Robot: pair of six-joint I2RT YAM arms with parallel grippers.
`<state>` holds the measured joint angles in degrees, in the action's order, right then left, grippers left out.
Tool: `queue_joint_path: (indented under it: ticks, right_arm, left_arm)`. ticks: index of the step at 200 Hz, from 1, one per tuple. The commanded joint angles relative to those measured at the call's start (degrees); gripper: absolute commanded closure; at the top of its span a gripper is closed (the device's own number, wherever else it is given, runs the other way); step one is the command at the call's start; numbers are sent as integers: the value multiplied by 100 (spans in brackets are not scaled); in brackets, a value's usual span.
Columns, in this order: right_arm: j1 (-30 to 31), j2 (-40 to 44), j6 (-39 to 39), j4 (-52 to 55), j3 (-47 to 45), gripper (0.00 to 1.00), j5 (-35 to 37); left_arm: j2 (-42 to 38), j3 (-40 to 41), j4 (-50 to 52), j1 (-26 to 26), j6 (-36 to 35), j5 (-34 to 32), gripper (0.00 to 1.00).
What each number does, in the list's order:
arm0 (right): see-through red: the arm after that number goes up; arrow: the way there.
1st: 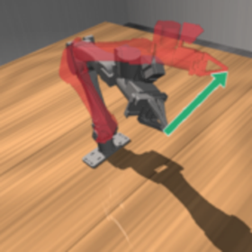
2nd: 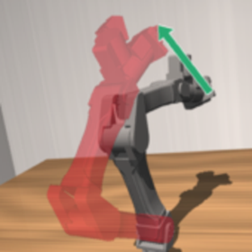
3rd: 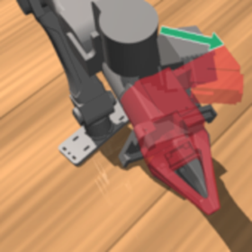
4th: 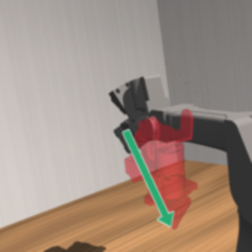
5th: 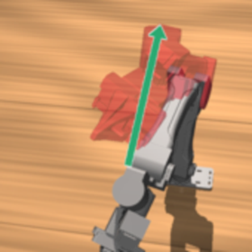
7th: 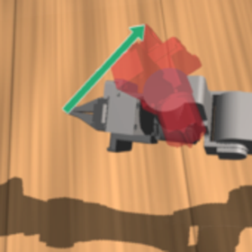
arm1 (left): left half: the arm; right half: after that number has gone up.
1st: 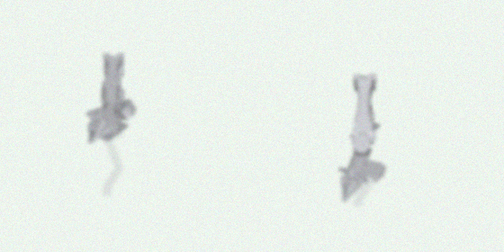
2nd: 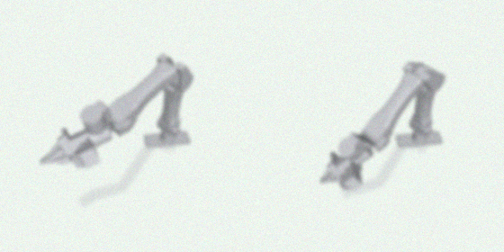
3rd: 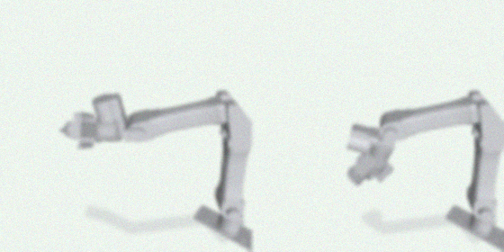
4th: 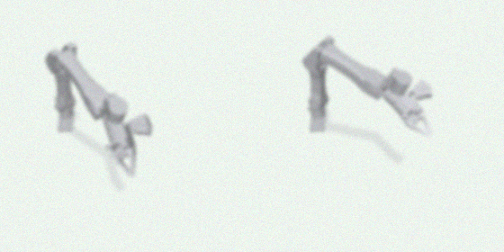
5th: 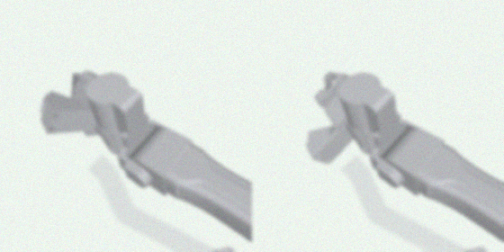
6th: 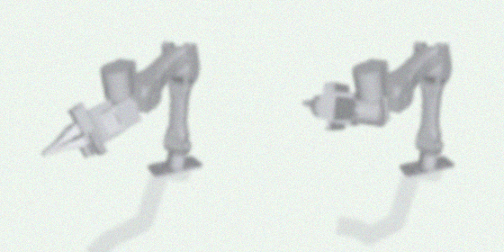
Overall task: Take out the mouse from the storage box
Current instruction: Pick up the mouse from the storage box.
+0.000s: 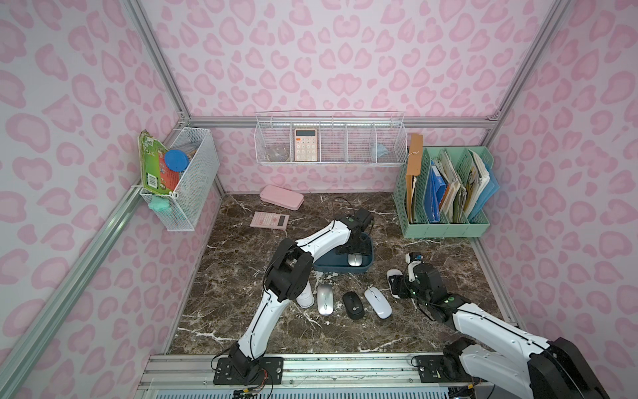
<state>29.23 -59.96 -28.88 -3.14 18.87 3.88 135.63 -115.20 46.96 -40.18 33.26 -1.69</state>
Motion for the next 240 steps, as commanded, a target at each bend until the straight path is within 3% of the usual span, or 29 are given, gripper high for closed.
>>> queue_joint_path:
  ticks: [1,62,94,157,204,240]
  right_arm:
    - [3,-45,-37,-40,88,22,41]
    - [3,-94,-41,-21,108,22,44]
    - [3,-112,-43,-26,117,22,51]
    - [3,-194,-26,4,165,22,30]
    - [4,-257,-35,6,196,22,47]
    - [3,-365,-54,104,291,22,17]
  left_arm:
    - [99,-116,307,-5,31,-263,19]
    - [102,-104,521,0,36,-565,34]
    - [-87,134,448,1,71,-661,47]
    - [-802,650,250,2,409,-587,47]
    - [-1845,1465,-123,1,379,-368,47]
    - [-2659,2160,-36,146,652,-623,47]
